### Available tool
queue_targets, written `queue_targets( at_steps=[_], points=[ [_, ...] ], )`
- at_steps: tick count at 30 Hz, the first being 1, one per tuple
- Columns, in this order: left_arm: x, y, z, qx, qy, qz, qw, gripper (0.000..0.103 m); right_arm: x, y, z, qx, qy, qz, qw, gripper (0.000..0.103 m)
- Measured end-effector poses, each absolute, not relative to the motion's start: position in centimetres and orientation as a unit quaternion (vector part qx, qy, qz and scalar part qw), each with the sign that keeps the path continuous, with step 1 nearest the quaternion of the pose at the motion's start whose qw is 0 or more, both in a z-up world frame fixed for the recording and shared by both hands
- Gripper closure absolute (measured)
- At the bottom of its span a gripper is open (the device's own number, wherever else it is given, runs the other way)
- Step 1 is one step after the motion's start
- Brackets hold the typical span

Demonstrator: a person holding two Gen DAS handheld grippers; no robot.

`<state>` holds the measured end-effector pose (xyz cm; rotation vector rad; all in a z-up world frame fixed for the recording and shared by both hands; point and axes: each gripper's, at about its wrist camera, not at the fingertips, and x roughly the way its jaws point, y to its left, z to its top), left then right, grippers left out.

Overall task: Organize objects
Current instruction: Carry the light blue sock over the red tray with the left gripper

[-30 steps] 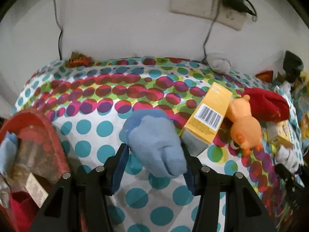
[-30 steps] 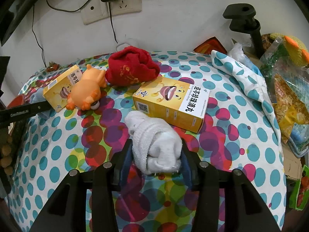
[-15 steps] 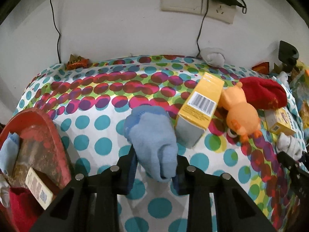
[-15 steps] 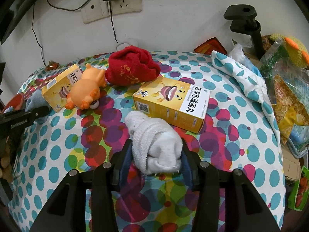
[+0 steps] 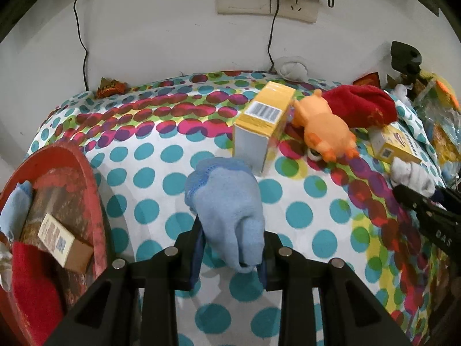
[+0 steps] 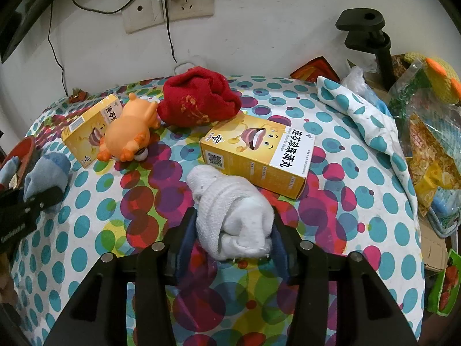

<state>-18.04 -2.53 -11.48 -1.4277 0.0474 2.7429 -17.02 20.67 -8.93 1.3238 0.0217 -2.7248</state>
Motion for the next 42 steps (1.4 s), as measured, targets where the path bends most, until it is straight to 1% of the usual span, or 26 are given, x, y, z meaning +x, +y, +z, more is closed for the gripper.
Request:
queue_targets(
  at_steps=[15,24,27,32,42],
  points=[
    [-13.0,-2.0,-11.3,-0.465,0.026,0.883,0.051,0.073,-17.0,20.7,-9.0,0.436,0.010,-0.898,0.056,0.056],
    [-9.4,-2.7,-10.9,-0.474,0.017,0.876,0.089,0.073,-17.1,20.6,-9.0,0.437,0.014,-0.898,0.054,0.056],
    [-7.7,-3.2,-10.2,-0.461,0.013,0.880,0.114,0.073,-17.2,20.6,-9.0,0.437,0.016,-0.898,0.053,0.056],
    [-5.8,-4.6,-9.3,-0.458,0.029,0.882,0.107,0.073,-17.2,20.6,-9.0,0.437,0.018,-0.898,0.053,0.055],
    [-4.2,-9.7,-6.7,-0.440,-0.007,0.895,0.077,0.073,-17.1,20.6,-9.0,0.437,0.018,-0.898,0.053,0.055]
  ],
)
